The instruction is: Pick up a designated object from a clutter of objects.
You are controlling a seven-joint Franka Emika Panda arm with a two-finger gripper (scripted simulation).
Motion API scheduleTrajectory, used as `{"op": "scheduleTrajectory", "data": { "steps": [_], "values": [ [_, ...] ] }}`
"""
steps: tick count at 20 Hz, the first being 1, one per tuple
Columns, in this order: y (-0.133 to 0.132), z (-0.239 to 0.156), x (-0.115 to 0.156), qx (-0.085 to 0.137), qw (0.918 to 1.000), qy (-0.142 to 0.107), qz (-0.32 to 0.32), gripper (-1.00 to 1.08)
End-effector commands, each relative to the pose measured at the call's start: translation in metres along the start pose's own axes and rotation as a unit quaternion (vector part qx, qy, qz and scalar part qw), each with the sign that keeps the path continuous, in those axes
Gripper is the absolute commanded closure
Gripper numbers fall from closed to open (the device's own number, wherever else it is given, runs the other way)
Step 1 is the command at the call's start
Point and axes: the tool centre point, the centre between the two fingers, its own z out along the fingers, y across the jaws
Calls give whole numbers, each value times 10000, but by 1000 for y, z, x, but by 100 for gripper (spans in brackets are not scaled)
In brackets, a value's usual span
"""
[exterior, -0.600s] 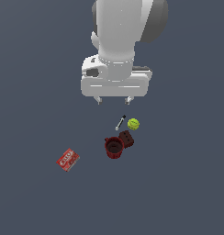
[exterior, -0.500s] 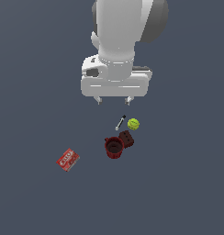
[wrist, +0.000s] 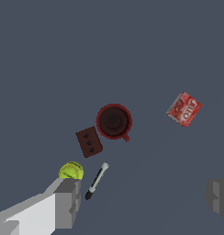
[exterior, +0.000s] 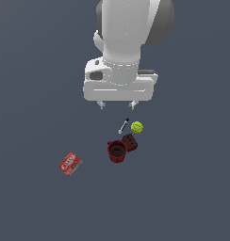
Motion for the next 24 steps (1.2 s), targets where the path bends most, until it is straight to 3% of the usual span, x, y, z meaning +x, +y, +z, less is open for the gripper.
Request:
{"op": "scheduleTrajectory", "data": {
  "steps": [1, 13, 24],
  "values": [
    [1, 0, 1, 0, 10000, 2, 6, -92],
    [28, 33, 25, 100, 9987, -39, 497, -92],
    [99, 117, 65, 229, 9867, -120, 1603, -92]
  ]
}}
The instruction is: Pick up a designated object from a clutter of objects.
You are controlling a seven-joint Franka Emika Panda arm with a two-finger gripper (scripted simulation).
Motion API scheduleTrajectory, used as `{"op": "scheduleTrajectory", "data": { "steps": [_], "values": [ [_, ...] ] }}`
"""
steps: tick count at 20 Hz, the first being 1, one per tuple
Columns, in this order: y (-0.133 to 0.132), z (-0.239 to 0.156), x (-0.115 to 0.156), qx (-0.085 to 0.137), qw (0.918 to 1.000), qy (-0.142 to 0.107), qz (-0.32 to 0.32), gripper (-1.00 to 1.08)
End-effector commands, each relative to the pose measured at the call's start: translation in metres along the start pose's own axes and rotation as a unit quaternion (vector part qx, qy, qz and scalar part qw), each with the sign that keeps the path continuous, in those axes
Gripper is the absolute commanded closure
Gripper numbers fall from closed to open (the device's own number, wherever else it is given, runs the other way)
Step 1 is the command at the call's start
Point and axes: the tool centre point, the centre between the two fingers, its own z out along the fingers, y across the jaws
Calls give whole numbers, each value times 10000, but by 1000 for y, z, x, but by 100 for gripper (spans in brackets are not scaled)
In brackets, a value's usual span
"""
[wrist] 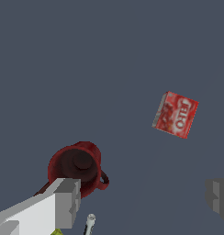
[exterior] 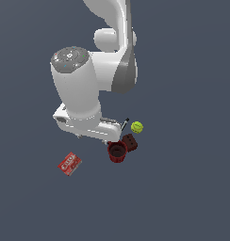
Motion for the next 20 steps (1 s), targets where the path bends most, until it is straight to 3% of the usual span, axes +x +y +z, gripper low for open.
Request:
{"op": "scheduleTrajectory", "data": {
  "steps": [1, 11, 20],
  "values": [
    [18, 22, 13, 18, 9996, -15, 288, -92],
    [87, 108, 46, 19, 9917, -54, 1287, -92],
    [120, 147, 53, -9, 9852, -64, 1712, -92]
  ]
}}
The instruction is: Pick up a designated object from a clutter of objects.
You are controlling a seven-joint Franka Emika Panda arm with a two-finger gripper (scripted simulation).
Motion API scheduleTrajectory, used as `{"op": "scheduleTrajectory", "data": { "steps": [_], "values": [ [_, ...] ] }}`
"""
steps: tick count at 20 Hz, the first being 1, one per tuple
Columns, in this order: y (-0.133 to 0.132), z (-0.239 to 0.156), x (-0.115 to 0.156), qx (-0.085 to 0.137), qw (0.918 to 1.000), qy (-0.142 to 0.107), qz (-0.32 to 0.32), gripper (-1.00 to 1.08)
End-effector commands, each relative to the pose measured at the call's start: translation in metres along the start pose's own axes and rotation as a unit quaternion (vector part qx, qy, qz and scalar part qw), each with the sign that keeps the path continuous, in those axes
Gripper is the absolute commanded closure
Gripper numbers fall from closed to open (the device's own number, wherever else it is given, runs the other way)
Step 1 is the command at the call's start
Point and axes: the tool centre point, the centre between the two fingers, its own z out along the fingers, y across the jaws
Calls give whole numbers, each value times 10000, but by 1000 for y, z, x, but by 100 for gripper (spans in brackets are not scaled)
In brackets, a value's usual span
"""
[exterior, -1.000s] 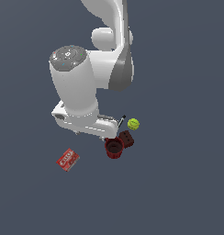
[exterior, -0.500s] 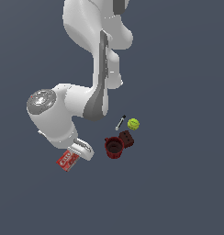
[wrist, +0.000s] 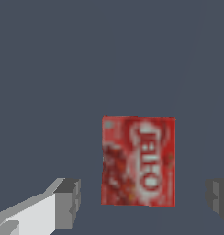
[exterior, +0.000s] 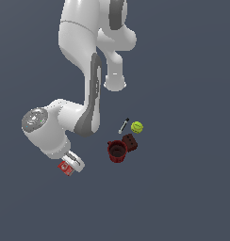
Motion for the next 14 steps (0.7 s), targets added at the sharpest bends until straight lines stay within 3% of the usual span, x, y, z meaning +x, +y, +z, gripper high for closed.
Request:
{"op": "scheduleTrajectory", "data": {
  "steps": [1, 14],
  "values": [
    [4, 6, 3, -2, 10000, 6, 67, -92],
    [6, 37, 3, -4, 10000, 3, 89, -92]
  ]
}}
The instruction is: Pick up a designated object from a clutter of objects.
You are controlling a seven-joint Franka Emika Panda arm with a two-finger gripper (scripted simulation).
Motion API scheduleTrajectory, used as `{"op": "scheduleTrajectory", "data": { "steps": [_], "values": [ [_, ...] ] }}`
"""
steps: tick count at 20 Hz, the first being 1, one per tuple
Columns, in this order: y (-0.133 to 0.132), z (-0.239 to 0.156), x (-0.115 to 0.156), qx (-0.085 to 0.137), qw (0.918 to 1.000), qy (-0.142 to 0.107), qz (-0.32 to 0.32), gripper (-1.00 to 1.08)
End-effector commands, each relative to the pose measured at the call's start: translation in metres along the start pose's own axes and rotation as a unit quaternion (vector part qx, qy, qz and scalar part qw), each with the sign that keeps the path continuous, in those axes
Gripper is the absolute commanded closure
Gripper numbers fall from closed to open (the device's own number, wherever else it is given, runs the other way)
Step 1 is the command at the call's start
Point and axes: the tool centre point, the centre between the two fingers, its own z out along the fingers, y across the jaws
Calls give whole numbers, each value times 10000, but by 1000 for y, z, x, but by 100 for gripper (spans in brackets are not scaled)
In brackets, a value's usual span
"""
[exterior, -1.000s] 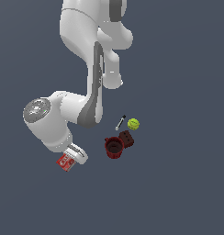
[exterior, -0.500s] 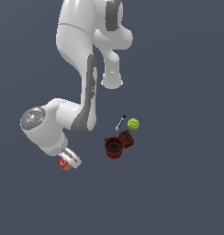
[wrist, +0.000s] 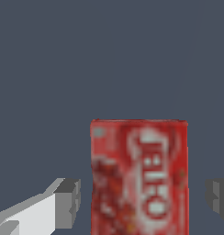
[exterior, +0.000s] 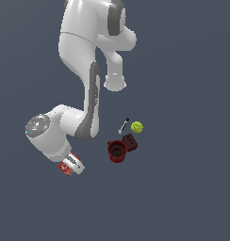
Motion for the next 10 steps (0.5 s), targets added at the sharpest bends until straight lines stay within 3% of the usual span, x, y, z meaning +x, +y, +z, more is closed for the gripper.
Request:
{"op": "scheduleTrajectory", "data": {
  "steps": [1, 9, 10],
  "values": [
    [0, 14, -1, -2, 10000, -5, 4, -92],
    [0, 31, 1, -1, 10000, -4, 7, -92],
    [0, 31, 1, -1, 10000, -4, 7, 108]
  ]
}}
